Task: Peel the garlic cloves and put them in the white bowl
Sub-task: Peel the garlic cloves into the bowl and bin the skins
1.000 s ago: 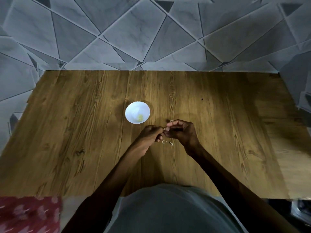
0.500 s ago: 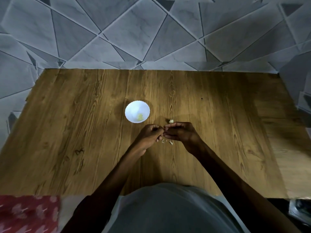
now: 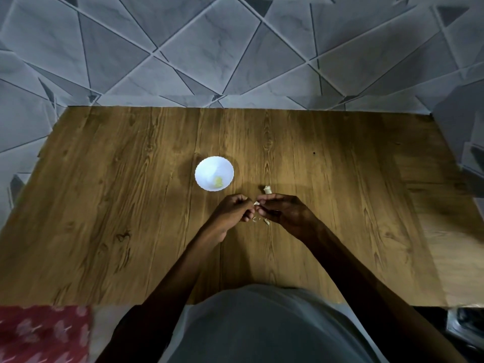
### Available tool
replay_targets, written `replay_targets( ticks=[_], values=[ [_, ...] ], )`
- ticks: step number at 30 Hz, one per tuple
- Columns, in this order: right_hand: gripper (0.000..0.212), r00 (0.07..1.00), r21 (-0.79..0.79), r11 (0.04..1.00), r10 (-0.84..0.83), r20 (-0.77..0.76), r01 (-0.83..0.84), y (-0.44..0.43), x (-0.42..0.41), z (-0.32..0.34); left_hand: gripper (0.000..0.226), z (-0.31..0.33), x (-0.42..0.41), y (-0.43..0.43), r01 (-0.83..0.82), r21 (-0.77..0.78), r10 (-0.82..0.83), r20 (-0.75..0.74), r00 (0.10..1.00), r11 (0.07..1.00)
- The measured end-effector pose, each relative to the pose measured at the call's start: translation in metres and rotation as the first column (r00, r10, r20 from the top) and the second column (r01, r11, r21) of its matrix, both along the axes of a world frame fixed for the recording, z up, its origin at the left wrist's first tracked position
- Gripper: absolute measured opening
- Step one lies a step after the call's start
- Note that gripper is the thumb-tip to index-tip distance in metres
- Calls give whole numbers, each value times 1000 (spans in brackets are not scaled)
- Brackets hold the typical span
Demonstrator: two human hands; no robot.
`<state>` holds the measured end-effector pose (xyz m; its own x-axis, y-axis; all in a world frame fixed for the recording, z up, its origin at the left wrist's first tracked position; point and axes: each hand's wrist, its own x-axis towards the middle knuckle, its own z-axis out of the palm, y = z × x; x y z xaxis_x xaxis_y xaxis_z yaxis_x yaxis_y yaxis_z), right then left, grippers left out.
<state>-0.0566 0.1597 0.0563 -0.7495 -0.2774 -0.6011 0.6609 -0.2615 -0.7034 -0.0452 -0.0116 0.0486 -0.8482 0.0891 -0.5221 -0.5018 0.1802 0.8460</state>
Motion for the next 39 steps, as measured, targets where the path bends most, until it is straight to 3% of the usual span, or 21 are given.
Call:
replay_targets(
  ticks=[8,13,15,21,27,34,39],
  values=[
    [19,991,81,994,85,-106,-77,1,0,1,16,-3,1,1,56,-129,-63,-49,997,990],
    [22,994,149,988,43,-103,-27,-1,-1,-4,22,-3,2,-1,29,-102,-32,-28,999,994],
    [25,999,127,991,-22,-49,28,-1,-2,-7,21,-5,2,-2,-2,-101,-1,-30,1000,995],
    [22,992,-48,997,-62,111,68,1,-5,-17,7,-21,-5,-6,28,-335,-55,-73,996,942],
    [21,988,-85,992,-84,133,96,3,-6,-24,12,-36,-22,-2,11,-480,-82,-128,988,877],
    [22,997,-34,997,-72,10,73,10,-3,-26,24,-44,-21,0,109,-583,-250,-166,954,805],
    [22,997,-3,997,-72,-24,72,10,-1,-29,20,-48,-17,-3,76,-594,-265,-237,935,801]
  ],
)
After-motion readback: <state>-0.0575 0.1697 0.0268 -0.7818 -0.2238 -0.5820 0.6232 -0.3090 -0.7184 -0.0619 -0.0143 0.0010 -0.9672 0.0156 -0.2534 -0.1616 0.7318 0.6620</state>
